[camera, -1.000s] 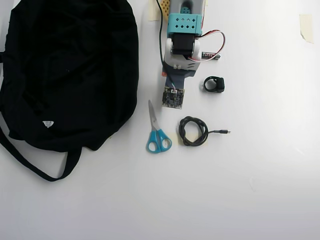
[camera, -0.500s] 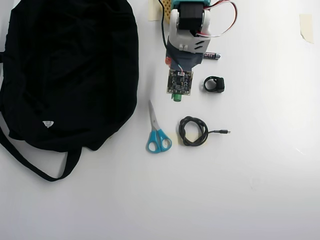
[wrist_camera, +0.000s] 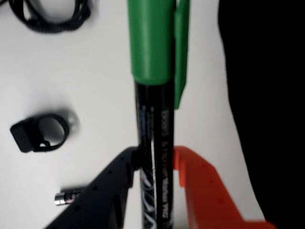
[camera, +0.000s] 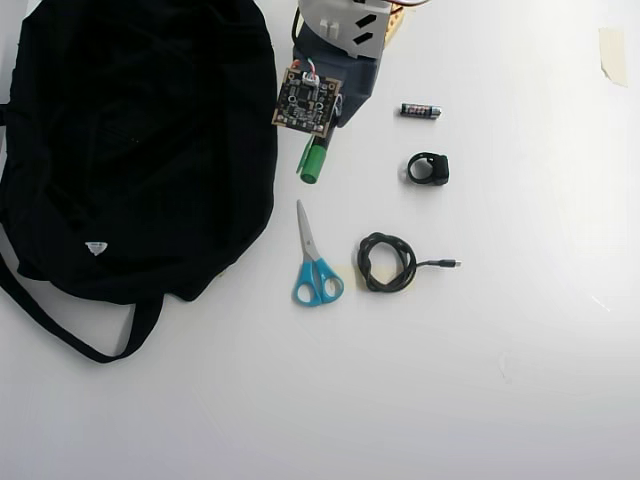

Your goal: Put the green marker into the black bag

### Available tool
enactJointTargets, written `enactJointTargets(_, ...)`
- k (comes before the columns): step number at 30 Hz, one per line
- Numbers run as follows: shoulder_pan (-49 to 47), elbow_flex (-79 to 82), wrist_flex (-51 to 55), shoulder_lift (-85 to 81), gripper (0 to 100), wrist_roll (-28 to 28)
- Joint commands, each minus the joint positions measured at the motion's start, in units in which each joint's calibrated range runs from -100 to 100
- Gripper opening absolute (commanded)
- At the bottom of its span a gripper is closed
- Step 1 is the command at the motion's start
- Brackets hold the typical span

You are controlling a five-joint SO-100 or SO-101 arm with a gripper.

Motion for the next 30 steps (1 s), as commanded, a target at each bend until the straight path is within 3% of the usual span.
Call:
enactJointTargets(1, 7.58, -4.53, 0.69, -2.36, 2, -0.06)
enactJointTargets(15, 27.02, -8.57, -2.93, -0.62, 2, -0.12)
enactJointTargets(20, 31.44, -9.74, -11.20, 10.00, 2, -0.17)
enactJointTargets(30, 44.45, -28.69, -15.34, 40.71, 2, -1.58)
